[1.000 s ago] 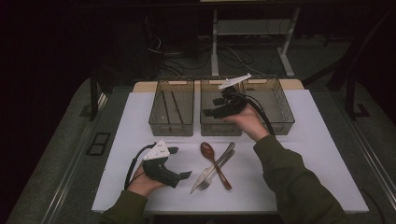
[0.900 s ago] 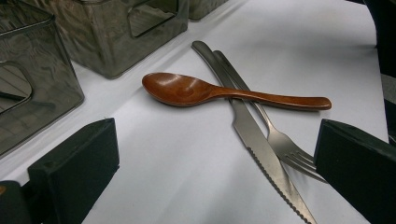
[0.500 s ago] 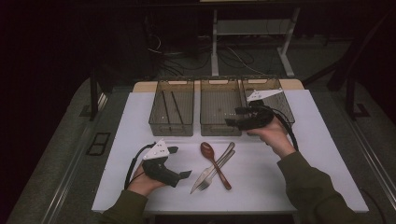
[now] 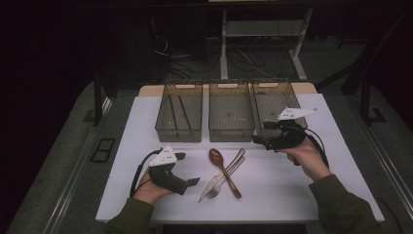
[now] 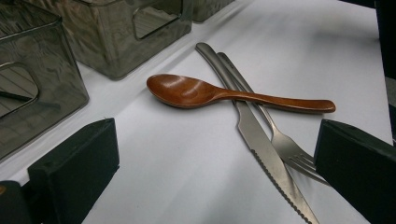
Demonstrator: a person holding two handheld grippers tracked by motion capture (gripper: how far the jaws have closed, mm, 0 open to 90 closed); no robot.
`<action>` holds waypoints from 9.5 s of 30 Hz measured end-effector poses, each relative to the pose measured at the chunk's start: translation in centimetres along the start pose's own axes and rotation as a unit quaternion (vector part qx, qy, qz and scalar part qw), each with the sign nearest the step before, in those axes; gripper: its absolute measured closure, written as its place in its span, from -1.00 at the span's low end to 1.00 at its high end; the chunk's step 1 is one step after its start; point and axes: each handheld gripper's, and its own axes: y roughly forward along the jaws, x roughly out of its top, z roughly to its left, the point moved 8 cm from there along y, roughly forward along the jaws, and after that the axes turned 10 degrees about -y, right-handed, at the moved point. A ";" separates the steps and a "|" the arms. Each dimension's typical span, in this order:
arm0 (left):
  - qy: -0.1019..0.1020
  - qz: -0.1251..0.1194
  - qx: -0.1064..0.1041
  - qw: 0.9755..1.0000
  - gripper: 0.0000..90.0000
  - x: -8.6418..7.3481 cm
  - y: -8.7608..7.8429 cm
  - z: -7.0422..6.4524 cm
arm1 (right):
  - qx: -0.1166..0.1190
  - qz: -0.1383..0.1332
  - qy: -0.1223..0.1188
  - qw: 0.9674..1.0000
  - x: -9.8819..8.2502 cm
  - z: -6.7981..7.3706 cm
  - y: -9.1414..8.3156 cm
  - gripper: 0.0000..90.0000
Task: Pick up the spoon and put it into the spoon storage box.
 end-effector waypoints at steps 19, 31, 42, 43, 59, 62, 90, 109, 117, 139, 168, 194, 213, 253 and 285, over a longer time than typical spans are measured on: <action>0.002 0.002 0.008 1.000 -1.00 0.0 -0.2 0.0 | -0.045 0.014 -0.005 0.999 -6.1 1.7 -3.6 -0.60; 0.015 0.010 -0.008 1.000 -0.49 0.2 0.0 -0.7 | -0.059 0.017 0.012 0.998 -9.8 2.2 -5.3 -0.63; 0.040 0.053 -0.052 0.996 0.63 0.8 2.6 -2.7 | -0.048 0.003 0.015 0.999 -10.7 3.0 -6.3 -0.63; 0.045 0.058 -0.055 0.996 0.72 0.8 2.9 -3.0 | -0.047 0.002 0.017 0.999 -10.7 3.0 -6.2 -0.63; 0.091 0.126 -0.096 0.983 0.97 0.0 8.2 -5.8 | -0.045 0.007 0.013 0.999 -10.7 3.2 -5.8 -0.67; 0.104 0.135 -0.100 0.980 0.97 -0.1 8.6 -5.9 | -0.047 0.008 0.014 0.999 -10.7 3.1 -5.8 -0.67; 0.137 0.155 -0.094 0.974 0.97 1.2 12.7 -6.1 | -0.049 0.009 0.015 0.999 -10.8 3.0 -5.9 -0.67; 0.096 0.104 -0.109 0.984 0.57 3.2 10.7 -6.0 | -0.048 0.009 0.008 0.999 -10.7 3.0 -5.9 -0.67; 0.061 0.075 -0.093 0.991 0.27 3.8 8.2 -3.9 | -0.039 0.014 0.006 0.999 -10.8 3.5 -5.6 -0.67; -0.008 0.061 -0.022 0.998 -0.36 2.3 4.8 2.9 | -0.032 0.031 -0.008 0.999 -11.2 4.0 -4.6 -0.74; 0.023 0.128 -0.033 0.991 -0.15 0.5 7.0 2.1 | -0.033 0.036 -0.013 0.999 -11.3 4.0 -4.6 -0.74; 0.069 0.148 -0.070 0.984 0.29 -0.2 6.9 1.0 | -0.034 0.039 -0.014 0.999 -11.3 3.9 -4.6 -0.74; 0.089 0.161 -0.087 0.979 0.62 -0.4 6.6 0.5 | -0.035 0.041 -0.016 0.998 -11.4 3.9 -4.6 -0.74; 0.045 0.110 -0.037 0.992 0.74 2.0 5.0 1.6 | -0.035 0.044 -0.017 0.998 -11.4 3.9 -4.6 -0.74; 0.014 0.058 0.022 0.998 0.74 9.4 5.0 3.5 | -0.039 0.043 -0.014 0.998 -11.4 3.8 -4.7 -0.74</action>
